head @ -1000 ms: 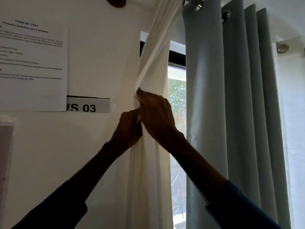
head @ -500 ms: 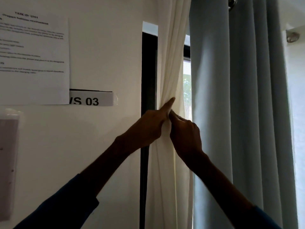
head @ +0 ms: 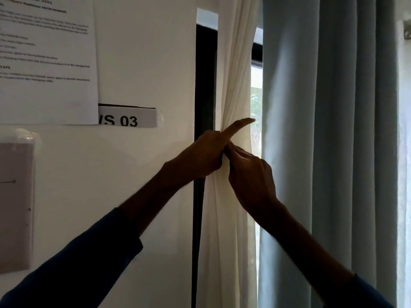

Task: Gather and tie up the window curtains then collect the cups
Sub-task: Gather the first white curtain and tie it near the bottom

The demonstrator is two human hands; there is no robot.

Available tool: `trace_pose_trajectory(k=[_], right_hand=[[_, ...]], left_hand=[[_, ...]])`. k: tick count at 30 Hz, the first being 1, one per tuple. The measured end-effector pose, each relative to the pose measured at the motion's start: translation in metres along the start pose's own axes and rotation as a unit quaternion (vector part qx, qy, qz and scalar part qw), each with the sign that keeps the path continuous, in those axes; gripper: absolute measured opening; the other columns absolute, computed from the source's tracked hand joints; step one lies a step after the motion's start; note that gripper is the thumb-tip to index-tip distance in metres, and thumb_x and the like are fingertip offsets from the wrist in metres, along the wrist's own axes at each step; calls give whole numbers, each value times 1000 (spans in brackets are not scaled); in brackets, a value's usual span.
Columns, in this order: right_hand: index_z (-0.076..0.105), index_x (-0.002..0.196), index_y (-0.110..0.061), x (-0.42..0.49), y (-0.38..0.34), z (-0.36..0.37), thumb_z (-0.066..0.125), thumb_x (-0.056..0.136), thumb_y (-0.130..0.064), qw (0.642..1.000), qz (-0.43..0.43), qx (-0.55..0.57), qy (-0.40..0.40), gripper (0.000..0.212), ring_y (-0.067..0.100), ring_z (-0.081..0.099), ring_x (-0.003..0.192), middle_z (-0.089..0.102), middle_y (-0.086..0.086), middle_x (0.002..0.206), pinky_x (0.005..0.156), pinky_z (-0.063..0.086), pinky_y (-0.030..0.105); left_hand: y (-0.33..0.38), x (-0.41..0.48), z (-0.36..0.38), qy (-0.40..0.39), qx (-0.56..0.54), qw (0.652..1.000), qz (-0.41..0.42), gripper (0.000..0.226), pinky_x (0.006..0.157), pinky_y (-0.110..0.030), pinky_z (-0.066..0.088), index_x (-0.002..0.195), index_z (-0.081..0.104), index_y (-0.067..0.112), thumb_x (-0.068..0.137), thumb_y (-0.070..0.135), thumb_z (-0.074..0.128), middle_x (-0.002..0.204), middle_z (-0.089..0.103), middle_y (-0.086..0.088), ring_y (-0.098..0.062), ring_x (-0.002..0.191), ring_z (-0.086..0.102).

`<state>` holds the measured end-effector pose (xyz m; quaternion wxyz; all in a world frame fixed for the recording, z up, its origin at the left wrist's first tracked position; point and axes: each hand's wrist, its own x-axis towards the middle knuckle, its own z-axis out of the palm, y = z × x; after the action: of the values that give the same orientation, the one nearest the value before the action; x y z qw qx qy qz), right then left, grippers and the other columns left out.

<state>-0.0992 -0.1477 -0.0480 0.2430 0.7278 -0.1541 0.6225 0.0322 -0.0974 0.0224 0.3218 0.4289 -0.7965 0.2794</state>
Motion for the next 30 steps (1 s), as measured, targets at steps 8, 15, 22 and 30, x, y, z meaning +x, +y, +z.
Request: trace_pose_trajectory(k=[8,15,22,30], right_hand=[[68,127,-10,-11,2,-10,61,95,-16,993,10,113,-10,33,23,66,116,62,8,137,91,57,32],[67,115,-24,-3,43,-2,74,89,-35,936,237,258,21,29,7,62,114,63,-9,128,86,57,30],[53,141,-9,32,65,2,82,77,-39,621,438,616,-208,76,35,65,118,66,16,130,103,50,51],[72,114,-15,20,43,-12,66,85,-31,574,429,661,-224,34,28,72,104,73,12,117,84,61,40]], left_hand=[[6,-5,-7,-42,-12,995,-92,57,110,-29,36,138,48,-8,85,-2,68,138,55,-24,-33,129,54],[17,-12,-13,65,-200,964,-162,36,111,-28,41,128,64,10,96,26,60,134,63,-4,-11,125,57],[12,-24,-6,199,-297,913,-196,31,95,-19,52,114,74,18,84,19,78,117,71,9,-2,109,64],[-4,-31,-14,130,-467,848,-215,34,85,-18,53,122,66,16,90,4,66,118,70,9,-4,109,66]])
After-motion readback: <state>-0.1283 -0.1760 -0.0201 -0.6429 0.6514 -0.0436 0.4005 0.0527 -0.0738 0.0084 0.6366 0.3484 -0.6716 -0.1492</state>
